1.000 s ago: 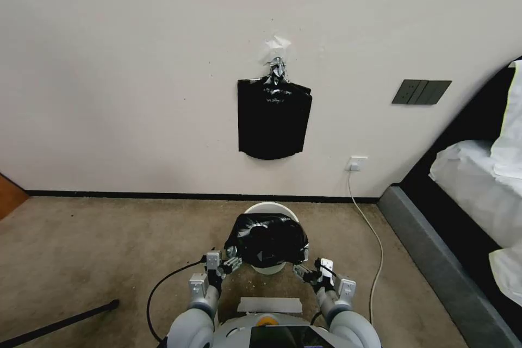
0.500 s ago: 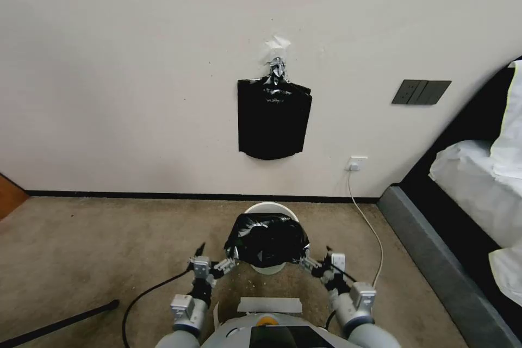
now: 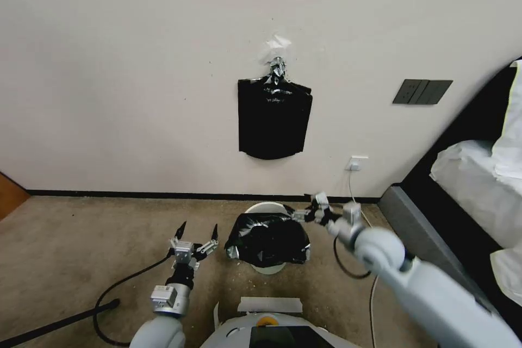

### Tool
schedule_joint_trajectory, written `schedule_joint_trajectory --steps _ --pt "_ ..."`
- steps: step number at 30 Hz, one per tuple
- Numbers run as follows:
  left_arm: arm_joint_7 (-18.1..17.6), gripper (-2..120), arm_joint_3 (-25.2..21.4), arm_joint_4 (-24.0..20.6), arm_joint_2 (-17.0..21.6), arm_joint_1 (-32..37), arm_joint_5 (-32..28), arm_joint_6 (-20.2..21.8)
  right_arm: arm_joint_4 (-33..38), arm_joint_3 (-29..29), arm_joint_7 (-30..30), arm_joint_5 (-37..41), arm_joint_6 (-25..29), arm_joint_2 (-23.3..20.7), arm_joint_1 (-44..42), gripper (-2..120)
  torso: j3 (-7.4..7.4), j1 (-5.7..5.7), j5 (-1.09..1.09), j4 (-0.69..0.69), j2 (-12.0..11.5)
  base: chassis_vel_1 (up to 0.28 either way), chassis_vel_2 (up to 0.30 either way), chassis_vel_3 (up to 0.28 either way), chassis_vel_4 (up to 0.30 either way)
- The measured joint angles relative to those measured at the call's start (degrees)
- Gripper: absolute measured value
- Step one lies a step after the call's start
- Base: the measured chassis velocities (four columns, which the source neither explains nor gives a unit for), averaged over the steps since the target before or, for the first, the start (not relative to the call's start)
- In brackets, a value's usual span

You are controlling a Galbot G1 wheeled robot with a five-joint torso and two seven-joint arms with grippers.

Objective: Place a trash bag onto the trash bin.

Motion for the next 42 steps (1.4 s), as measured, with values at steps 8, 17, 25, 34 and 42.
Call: schedule_joint_trajectory --steps 8,17,25,34,42 --pt "1.76 100 -3.13 -0.74 -1.35 2.28 3.91 -2.42 -15.56 -18.42 -10.67 -5.4 -0.65 4.42 18.29 100 0.0 0.0 -0.02 -0.03 0.0 0.0 0.0 0.0 0.0" --pt "1.78 100 -4.05 -0.95 -2.8 3.75 4.87 -3.26 -22.55 -21.64 -16.29 -8.43 -0.71 8.61 21.62 100 0.0 0.0 -0.03 -0.02 0.0 0.0 0.0 0.0 0.0" --pt "1.54 100 -3.78 -0.98 -3.26 3.75 4.74 -3.32 -27.51 -24.53 -18.52 -9.87 0.32 10.19 23.61 84 -0.01 -0.01 -0.03 -0.03 0.0 0.0 0.0 0.0 0.0" --pt "1.25 100 -3.45 -0.74 -3.25 3.16 4.21 -3.16 -29.97 -26.86 -19.34 -10.73 1.46 10.97 24.73 51 -0.01 -0.01 -0.03 -0.03 0.0 0.0 0.0 0.0 0.0" --pt "1.14 100 -2.43 -0.45 -3.44 3.21 4.14 -3.07 -30.77 -26.74 -20.36 -11.39 2.15 11.71 24.26 22 -0.01 -0.01 -0.03 -0.03 0.0 0.0 0.0 0.0 0.0"
